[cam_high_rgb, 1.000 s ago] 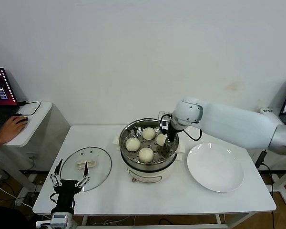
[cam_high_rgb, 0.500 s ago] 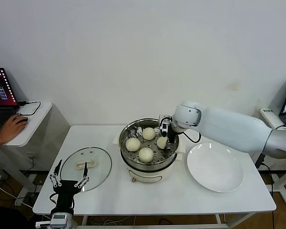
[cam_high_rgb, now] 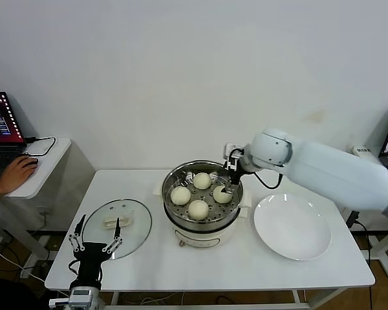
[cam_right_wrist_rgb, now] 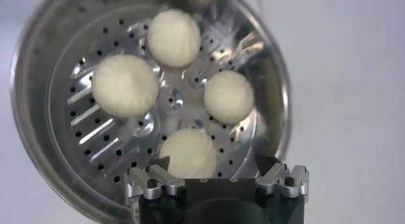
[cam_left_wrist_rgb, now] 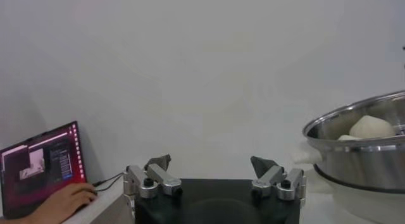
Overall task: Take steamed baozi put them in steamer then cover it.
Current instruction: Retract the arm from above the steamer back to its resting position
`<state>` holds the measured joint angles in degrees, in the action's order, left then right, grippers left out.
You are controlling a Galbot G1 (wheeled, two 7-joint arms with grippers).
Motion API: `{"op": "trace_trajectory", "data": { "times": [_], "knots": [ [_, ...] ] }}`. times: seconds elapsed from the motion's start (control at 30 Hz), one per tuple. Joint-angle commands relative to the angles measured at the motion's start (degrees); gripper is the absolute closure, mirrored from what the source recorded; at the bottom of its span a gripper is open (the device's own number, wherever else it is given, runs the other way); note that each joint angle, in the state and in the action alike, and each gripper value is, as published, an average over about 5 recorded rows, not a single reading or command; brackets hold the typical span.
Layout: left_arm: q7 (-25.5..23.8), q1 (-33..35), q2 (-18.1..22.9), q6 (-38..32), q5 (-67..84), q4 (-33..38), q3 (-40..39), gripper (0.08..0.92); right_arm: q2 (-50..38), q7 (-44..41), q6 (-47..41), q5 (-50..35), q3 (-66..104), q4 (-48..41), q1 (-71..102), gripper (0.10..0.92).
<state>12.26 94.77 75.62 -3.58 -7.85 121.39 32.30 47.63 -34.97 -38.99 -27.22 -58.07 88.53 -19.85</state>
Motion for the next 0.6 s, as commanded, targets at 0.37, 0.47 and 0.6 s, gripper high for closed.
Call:
{"op": "trace_trajectory", "data": {
  "times": [0.37,0.47,0.6],
  "knots": [
    [-0.1,0.6,0.5,0.1,0.1,-0.6,-0.3,0.177,-7.4,37.2,38.6,9.2,67.9,19.1,74.1,0.202],
    [0.6,0.7,0.7,0.3,-1.3,-1.3,-0.5,0.177,-0.5,33.4,42.9,13.6,81.2,20.3,85.8,0.202],
    [1.8,1.0,1.0,0.3,-7.8,-2.8,-0.8,0.177,10.2,27.9,47.5,17.6,94.4,21.7,98.0,0.203]
  ]
}}
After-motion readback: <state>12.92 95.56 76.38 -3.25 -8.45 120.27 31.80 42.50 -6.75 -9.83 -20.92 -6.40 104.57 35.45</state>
